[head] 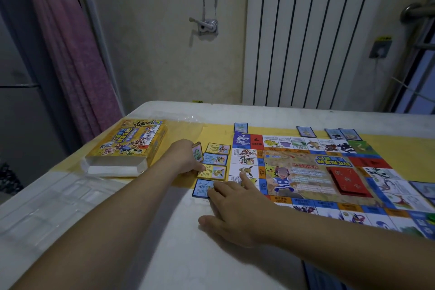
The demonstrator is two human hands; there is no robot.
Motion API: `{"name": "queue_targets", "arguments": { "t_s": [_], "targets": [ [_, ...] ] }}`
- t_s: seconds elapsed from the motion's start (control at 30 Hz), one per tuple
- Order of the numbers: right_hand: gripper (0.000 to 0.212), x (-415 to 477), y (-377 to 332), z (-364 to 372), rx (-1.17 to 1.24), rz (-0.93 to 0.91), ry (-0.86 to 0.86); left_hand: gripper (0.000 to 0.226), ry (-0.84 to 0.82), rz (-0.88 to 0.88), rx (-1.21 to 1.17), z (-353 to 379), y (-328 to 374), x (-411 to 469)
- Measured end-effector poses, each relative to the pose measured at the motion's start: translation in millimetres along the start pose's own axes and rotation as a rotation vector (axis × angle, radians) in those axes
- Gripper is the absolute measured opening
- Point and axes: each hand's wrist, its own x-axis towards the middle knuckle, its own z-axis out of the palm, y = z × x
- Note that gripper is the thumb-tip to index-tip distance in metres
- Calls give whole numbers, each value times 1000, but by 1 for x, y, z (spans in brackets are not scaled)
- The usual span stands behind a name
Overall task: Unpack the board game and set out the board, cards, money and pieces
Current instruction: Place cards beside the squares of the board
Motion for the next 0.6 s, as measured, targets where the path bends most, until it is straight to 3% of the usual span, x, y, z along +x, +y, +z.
{"name": "queue_targets", "arguments": {
  "t_s": [0.13,0.3,0.47,0.6],
  "targets": [
    [72,0,-1,-1,-4,11,4,45,69,18,40,1,1,-2],
    [68,-4,-1,-5,36,-3,51,26,167,87,-258,-8,2,-13],
    [49,-25,18,-42,169,29,325,21,-159,4,-1122,-23,19,-59],
    [39,-46,44,-67,585,122,461,25,-364,97,-1389,-20,28,-88]
  ]
}}
